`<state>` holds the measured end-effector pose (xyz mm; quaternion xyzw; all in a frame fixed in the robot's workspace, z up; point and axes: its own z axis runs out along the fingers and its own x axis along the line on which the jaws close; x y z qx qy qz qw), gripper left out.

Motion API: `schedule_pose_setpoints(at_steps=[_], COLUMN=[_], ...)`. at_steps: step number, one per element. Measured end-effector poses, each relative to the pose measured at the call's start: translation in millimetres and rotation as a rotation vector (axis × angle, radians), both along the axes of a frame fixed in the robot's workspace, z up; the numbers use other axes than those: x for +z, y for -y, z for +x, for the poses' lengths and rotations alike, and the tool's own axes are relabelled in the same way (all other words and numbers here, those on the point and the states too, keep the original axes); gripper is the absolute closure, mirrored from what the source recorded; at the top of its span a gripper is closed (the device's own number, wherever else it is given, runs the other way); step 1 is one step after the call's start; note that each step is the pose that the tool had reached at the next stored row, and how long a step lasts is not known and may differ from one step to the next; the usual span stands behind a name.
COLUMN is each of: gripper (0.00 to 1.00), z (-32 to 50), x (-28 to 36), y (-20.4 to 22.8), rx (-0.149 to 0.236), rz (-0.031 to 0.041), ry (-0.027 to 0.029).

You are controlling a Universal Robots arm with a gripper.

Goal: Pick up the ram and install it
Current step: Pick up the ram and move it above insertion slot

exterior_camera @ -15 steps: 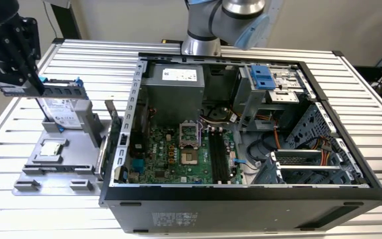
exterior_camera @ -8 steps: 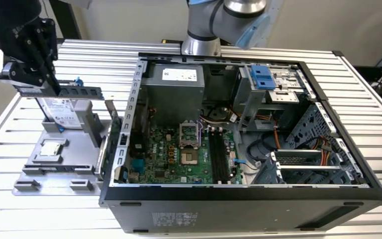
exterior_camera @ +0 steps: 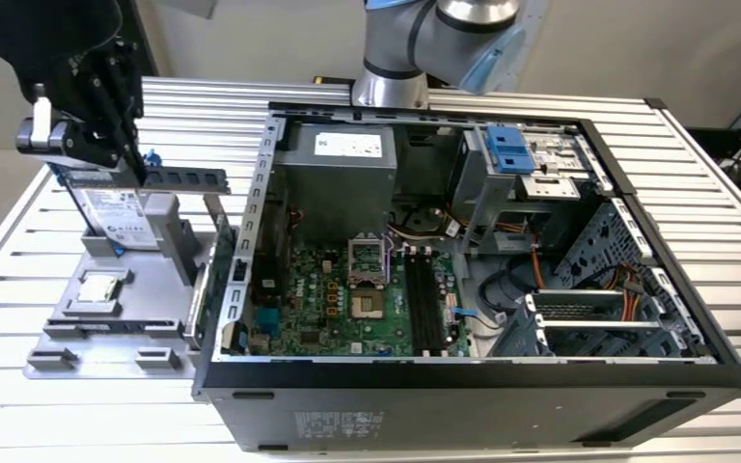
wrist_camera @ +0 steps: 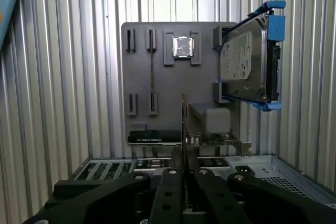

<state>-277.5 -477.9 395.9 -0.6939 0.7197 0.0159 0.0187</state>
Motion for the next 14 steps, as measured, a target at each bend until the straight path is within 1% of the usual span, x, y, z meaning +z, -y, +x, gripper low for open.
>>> schedule_pose_setpoints(at_steps=[7, 14], gripper=[1.0, 1.0], z=[22.4, 47.8], x=[0.0, 0.0], y=[0.0, 0.0], rx=[0.0, 0.0], rz=[0.0, 0.0], ry=[0.0, 0.0])
